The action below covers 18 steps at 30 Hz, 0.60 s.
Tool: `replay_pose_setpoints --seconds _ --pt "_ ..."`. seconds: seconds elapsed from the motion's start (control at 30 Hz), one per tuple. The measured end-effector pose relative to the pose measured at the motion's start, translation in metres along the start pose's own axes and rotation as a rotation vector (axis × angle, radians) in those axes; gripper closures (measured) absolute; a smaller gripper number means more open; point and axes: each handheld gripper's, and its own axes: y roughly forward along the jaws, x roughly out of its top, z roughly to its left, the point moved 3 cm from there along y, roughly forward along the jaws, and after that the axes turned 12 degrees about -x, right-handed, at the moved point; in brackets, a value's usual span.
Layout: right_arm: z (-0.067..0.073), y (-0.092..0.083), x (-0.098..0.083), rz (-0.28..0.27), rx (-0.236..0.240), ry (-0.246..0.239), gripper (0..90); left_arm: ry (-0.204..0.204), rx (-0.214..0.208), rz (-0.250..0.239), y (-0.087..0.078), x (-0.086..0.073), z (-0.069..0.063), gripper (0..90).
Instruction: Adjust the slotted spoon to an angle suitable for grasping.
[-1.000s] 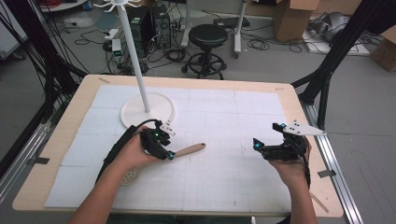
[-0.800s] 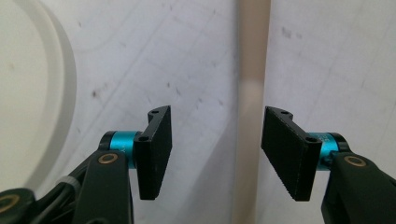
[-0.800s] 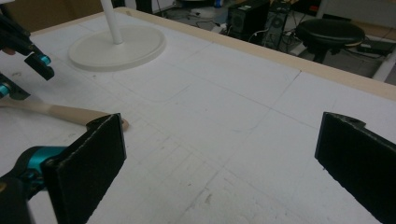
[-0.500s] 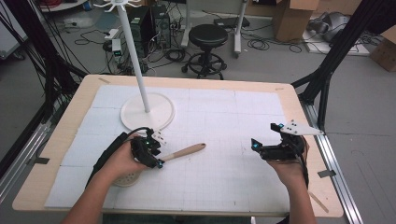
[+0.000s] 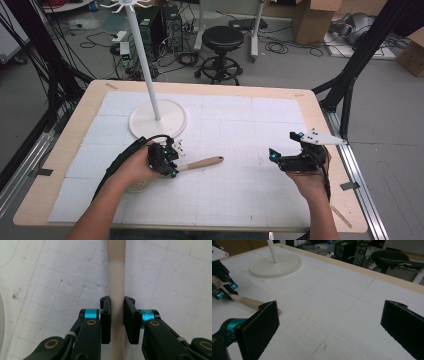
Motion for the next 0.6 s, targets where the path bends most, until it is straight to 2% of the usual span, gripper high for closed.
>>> replay_pose_setpoints --seconds 0.03,0.27,0.33,0.43,0.57,0.6 --pt "0.000 0.000 0.000 -0.001 0.000 0.000 0.8 0.014 -0.008 0.000 0.001 0.002 0.002 77.5" --pt "0.000 0.001 0.000 0.003 0.000 0.001 0.8 0.020 -0.017 -0.007 0.001 0.003 0.005 77.4" --pt "0.000 0.001 -0.001 0.002 0.001 0.001 0.8 0.039 -0.013 0.005 0.000 0.003 0.007 77.4" --pt "0.001 0.001 -0.001 0.004 0.004 0.000 0.8 0.044 0.002 0.027 -0.002 0.003 0.009 77.5" --pt "0.001 0.001 -0.001 0.006 0.004 0.001 0.8 0.052 0.002 0.036 -0.003 0.002 0.012 77.5" --pt "0.000 0.001 -0.001 0.001 0.001 -0.005 0.8 0.055 -0.013 0.030 -0.004 0.000 0.015 77.5"
